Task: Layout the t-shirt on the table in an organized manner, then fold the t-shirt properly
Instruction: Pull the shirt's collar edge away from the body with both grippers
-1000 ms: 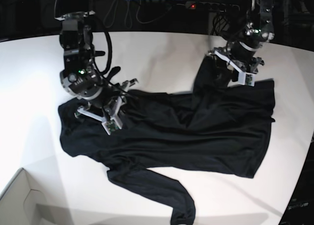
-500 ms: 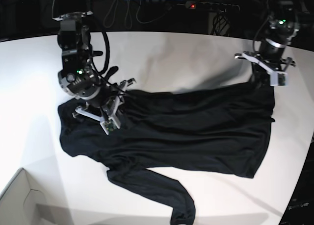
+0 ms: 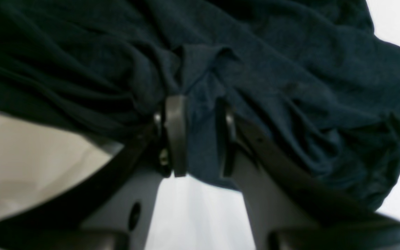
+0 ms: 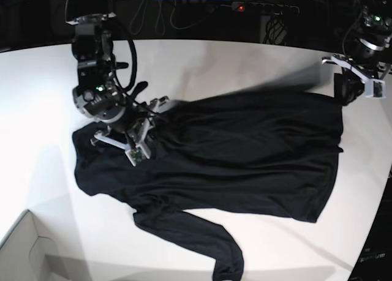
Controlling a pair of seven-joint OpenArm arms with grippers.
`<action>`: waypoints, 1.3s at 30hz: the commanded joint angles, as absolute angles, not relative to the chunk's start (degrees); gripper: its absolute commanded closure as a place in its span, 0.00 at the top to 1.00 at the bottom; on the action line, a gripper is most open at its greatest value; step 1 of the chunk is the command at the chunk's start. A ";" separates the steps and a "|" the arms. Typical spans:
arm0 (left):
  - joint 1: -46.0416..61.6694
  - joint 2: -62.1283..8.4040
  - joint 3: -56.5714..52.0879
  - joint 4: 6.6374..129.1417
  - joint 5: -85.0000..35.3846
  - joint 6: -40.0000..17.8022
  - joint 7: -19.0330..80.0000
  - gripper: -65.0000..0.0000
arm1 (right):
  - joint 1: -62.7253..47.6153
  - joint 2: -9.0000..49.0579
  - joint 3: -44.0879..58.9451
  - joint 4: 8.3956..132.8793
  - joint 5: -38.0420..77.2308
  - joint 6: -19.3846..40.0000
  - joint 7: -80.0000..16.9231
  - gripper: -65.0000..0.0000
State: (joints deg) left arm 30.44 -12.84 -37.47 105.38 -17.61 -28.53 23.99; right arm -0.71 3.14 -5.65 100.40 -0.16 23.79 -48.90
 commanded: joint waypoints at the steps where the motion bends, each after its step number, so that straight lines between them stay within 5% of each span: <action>1: 30.55 -13.76 -38.29 106.59 -18.33 -28.44 22.37 0.00 | 0.13 3.03 -5.58 101.41 0.22 23.60 -47.60 0.23; 9: 29.85 -13.49 -45.49 106.68 -18.42 -28.44 22.37 0.00 | -0.48 3.12 -5.58 101.41 0.22 23.60 -47.60 0.23; 19: 26.77 -11.12 -35.82 100.53 -17.80 -28.44 22.37 0.02 | -0.75 3.21 -5.58 101.14 0.13 23.60 -47.52 0.23; 26: 26.68 -11.21 -32.75 92.62 -17.80 -28.44 22.37 0.42 | -0.75 3.65 -1.89 101.05 0.04 23.60 -47.60 0.24; 30: 26.77 -11.21 -32.92 92.53 -18.15 -28.44 22.37 0.61 | -0.31 3.65 2.51 99.47 0.04 23.60 -47.60 0.36; 39: 26.77 -10.95 -33.10 97.19 -18.42 -28.44 22.29 0.63 | -0.31 3.56 4.53 90.24 0.04 23.43 -43.30 0.44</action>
State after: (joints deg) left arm 26.70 -10.46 -32.62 96.18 -17.82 -28.51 23.68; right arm -1.10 3.60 4.40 89.45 -0.54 23.75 -44.25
